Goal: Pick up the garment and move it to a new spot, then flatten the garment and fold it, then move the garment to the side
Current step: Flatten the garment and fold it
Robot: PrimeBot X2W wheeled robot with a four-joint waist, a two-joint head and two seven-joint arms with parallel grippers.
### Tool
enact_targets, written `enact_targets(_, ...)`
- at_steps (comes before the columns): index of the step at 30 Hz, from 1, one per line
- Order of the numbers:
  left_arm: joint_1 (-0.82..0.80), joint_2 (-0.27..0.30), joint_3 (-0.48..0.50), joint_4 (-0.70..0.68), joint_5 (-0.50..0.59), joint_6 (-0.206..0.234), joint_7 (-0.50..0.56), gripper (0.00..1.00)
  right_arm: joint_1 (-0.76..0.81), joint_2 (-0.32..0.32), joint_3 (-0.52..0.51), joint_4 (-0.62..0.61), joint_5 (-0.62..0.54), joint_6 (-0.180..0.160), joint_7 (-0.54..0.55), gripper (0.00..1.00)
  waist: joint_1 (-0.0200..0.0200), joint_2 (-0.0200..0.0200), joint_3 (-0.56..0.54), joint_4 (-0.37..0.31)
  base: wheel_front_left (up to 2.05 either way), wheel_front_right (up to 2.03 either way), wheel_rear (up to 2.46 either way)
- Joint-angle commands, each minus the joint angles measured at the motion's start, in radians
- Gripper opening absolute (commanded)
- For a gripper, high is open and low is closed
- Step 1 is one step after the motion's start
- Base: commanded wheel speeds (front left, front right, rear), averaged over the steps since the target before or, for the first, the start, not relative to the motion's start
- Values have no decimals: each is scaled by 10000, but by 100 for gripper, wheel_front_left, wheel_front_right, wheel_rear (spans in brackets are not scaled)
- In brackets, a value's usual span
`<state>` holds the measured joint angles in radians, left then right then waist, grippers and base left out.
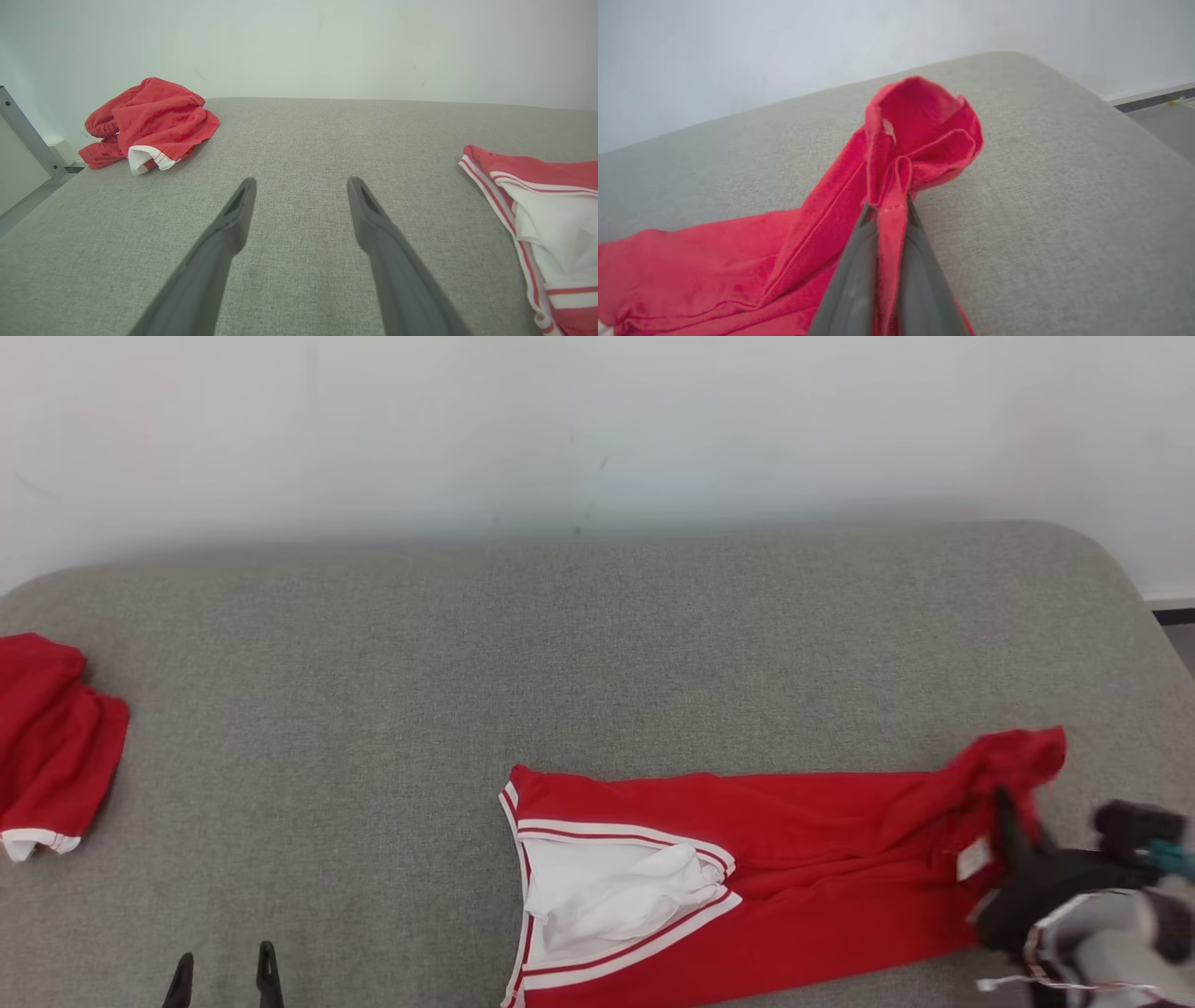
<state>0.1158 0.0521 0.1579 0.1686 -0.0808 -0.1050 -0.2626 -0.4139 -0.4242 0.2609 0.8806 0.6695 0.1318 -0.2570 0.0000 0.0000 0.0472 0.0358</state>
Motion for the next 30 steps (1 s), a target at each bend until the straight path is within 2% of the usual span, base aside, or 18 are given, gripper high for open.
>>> enact_targets(1, 114, -20, -1, -20, -21, 61, -32, 100, 187, 433, 229, -556, 198, -25, 95, 0, 0, 0, -60, -19, 0, 0, 0)
enact_targets(8, 73, -21, -164, 73, 94, 91, -32, 100, 629, 1691, 1260, -3281, 737, -25, 1009, 0, 0, 0, -175, 162, 0, 0, 0)
enact_targets(11, -8, -21, -223, 90, 99, 104, -32, 100, 707, 2253, 1629, -3991, 644, -25, 1405, 0, 0, 0, -171, 308, 0, 0, 0)
enact_targets(12, -8, -21, -223, 90, 99, 104, -32, 100, 707, 2253, 1629, -3991, 644, -25, 1405, 0, 0, 0, -171, 308, 0, 0, 0)
enact_targets(14, -66, -23, -305, 126, 112, 88, -32, 100, 719, 2674, 1835, -4145, 498, -25, 1626, 0, 0, 0, -138, 438, 0, 0, 0)
enact_targets(19, -287, -20, -520, 274, 45, 101, -32, 100, 555, 3426, 2352, -3867, 114, -25, 1927, 0, 0, 0, -38, 798, 0, 0, 0)
enact_targets(24, -431, -24, -759, 358, -44, 172, -32, 100, 172, 3713, 2647, -2657, -190, -25, 1818, 0, 0, 0, 24, 993, 0, 0, 0)
enact_targets(30, -584, -19, -943, 499, -61, 139, -32, 100, -209, 3744, 3507, -1693, 716, -25, 1375, 0, 0, 0, 13, 1187, 0, 0, 0)
